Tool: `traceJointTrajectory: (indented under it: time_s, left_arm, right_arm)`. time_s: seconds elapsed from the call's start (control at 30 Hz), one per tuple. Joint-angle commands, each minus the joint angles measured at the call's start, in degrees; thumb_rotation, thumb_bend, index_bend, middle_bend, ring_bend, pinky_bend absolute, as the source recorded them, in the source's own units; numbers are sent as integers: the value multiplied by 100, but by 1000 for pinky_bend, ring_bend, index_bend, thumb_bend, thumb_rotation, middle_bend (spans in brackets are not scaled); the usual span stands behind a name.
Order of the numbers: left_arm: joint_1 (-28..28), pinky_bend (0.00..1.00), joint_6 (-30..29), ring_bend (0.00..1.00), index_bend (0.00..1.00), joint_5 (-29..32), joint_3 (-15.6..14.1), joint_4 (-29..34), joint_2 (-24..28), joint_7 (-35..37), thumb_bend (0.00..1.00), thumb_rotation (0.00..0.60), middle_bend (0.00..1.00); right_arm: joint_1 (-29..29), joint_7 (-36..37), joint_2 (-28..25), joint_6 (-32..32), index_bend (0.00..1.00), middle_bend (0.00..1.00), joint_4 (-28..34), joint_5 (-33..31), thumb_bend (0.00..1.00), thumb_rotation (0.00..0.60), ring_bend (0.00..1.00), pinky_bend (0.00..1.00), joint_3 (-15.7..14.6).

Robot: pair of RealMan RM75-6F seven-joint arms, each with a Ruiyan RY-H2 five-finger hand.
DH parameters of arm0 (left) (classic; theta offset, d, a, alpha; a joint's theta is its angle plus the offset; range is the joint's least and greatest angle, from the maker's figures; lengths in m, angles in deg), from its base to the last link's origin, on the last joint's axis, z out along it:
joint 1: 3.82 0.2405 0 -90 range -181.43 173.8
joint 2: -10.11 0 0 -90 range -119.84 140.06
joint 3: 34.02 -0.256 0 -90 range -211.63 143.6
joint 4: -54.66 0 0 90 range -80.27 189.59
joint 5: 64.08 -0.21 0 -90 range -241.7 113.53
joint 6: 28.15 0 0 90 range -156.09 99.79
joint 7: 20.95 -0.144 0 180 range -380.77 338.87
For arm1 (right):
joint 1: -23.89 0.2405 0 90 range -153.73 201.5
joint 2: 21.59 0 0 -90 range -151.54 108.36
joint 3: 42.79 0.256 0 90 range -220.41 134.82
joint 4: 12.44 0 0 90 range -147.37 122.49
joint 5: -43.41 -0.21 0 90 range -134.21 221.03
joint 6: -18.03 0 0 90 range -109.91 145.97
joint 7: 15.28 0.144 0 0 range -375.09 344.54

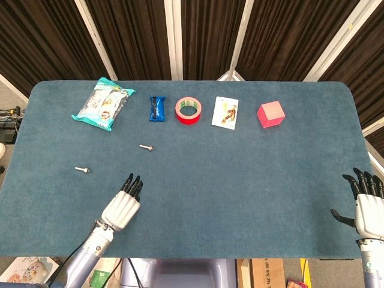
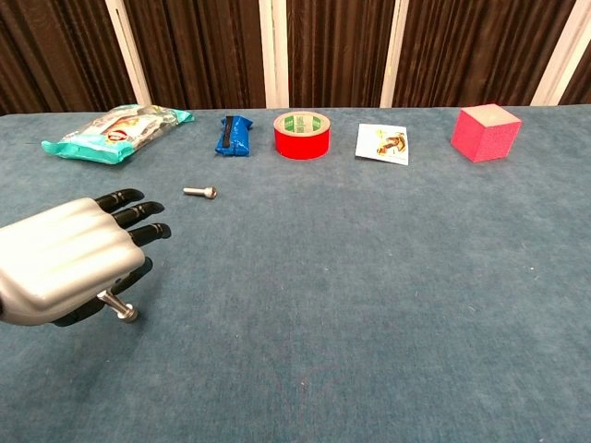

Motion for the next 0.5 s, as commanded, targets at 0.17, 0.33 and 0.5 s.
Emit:
traceJointTrajectory:
  time_s: [0.17,0.33,0.5]
  left_arm:
    - [-6,0,14,0,519,44,19,6,-18,-88,437,600,87]
    - [-10,0,-7,0,449,8,17,25,-31,-160,407,600,69]
    - [-8,0,-93,0,370,-125,46,148,16,-128,386,600,59]
  right_arm:
    - [-8,-15,-3,19,215,96,3,-22,125,600,51,0,12]
    - [-11,-27,-1,26,215,96,18,-37,126,600,51,0,20]
    - [-18,-30,1,33,215,96,42,-67,126,600,51,0,32]
